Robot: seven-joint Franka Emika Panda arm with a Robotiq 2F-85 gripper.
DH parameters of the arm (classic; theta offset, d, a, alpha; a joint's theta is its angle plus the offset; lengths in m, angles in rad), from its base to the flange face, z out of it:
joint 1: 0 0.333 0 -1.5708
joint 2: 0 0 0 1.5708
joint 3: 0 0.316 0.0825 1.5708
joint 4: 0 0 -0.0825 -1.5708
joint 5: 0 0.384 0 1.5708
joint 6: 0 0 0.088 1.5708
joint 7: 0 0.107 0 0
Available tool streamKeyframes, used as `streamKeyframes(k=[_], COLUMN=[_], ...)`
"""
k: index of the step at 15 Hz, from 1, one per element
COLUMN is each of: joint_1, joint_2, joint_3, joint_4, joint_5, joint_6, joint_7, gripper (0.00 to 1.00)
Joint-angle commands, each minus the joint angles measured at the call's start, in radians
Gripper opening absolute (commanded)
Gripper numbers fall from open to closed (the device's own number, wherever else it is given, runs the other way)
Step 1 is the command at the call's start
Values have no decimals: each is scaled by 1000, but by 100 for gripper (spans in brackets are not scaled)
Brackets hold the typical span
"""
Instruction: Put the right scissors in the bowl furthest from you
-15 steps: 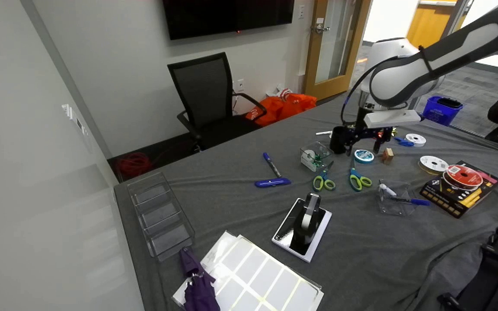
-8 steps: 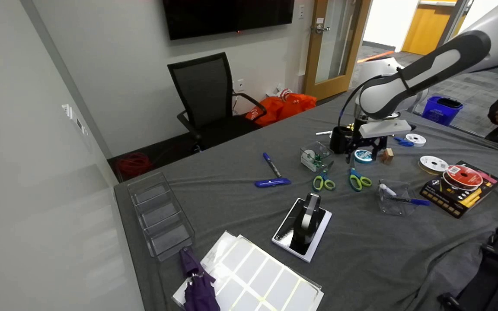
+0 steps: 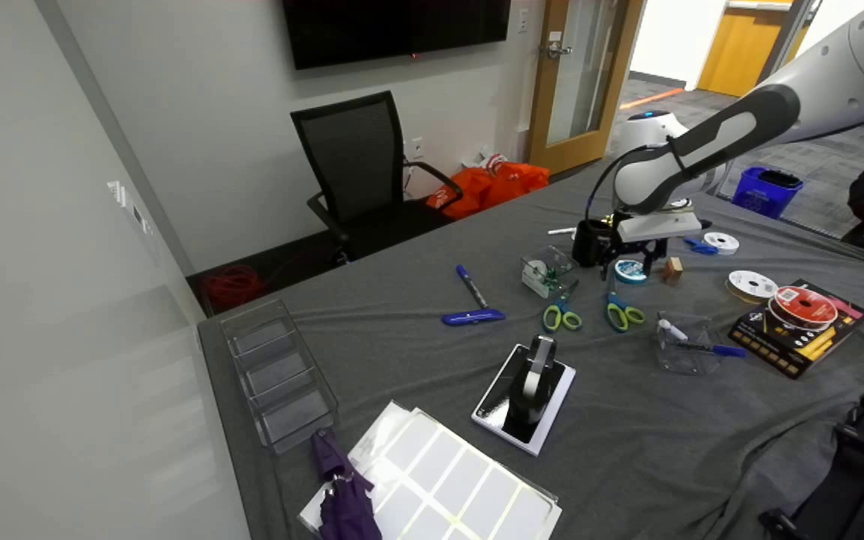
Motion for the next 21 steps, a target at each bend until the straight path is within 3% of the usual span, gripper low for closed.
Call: streamKeyframes(k=[1,6,7,8,10,13,16,21], joint_1=[-14,-26,-28,-29,-29,-27,-18,-8], joint_2=[56,92,96,100,110,121,141,169], joint_3=[-7,-2,-2,-2,-2,-1,-4,-2], joint_4=[45,77,82,88,99,102,106,105], joint_5=[7,26,27,28,30,31,26,24], joint_6=[20,28,30,30,34,49,78,123], joint_7=[-38,-48,-48,-48,-47,-46,-38,-38], gripper=[100,100,92,74,60,65,78,78])
